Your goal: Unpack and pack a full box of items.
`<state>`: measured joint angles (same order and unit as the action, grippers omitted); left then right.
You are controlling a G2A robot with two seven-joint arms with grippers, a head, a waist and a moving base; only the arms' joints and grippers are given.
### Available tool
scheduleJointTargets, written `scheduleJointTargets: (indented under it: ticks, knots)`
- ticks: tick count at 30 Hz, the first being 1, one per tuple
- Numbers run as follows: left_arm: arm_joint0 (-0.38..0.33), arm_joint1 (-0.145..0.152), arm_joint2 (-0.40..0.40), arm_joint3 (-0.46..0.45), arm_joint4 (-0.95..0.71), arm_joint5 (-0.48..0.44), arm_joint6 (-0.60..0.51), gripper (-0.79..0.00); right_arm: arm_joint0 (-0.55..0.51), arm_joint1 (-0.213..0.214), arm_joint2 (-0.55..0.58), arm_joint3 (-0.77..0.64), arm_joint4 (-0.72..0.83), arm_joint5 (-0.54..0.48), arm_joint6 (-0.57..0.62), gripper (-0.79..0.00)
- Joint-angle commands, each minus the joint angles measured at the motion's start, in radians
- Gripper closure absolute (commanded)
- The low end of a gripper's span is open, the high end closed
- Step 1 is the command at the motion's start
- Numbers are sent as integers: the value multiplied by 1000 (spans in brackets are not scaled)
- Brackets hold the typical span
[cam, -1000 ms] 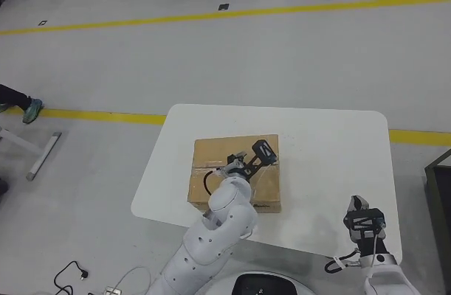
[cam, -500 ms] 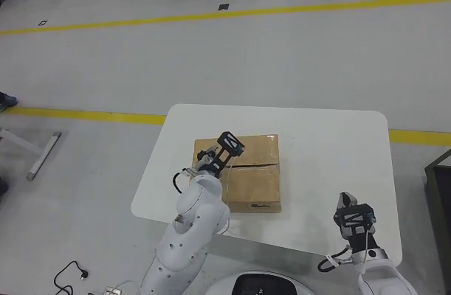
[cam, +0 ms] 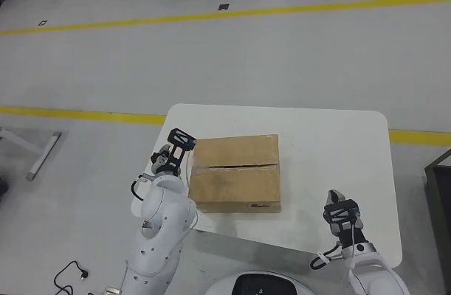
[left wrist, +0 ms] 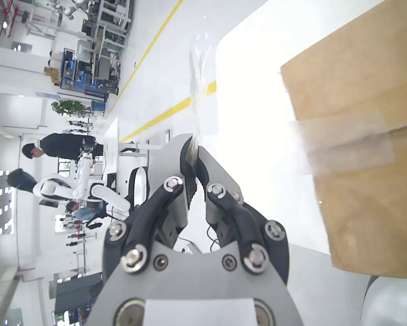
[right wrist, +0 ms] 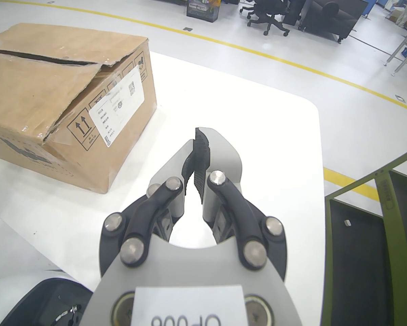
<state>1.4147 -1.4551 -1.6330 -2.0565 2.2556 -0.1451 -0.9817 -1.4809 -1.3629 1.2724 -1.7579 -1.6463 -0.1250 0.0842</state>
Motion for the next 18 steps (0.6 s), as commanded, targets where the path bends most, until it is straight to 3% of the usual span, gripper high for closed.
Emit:
scheduleJointTargets:
  ticks: [1, 8, 18]
  knots:
    - [7, 1, -29, -1, 3, 6, -3, 0, 1, 0, -2, 3, -1, 0, 0, 0]
    - [24, 4, -103, 7, 25, 32, -15, 0, 2, 3, -3, 10, -3, -1, 1, 0]
    - [2, 4, -140, 79, 55, 66, -15, 0, -1, 6, 1, 17, -2, 1, -3, 0]
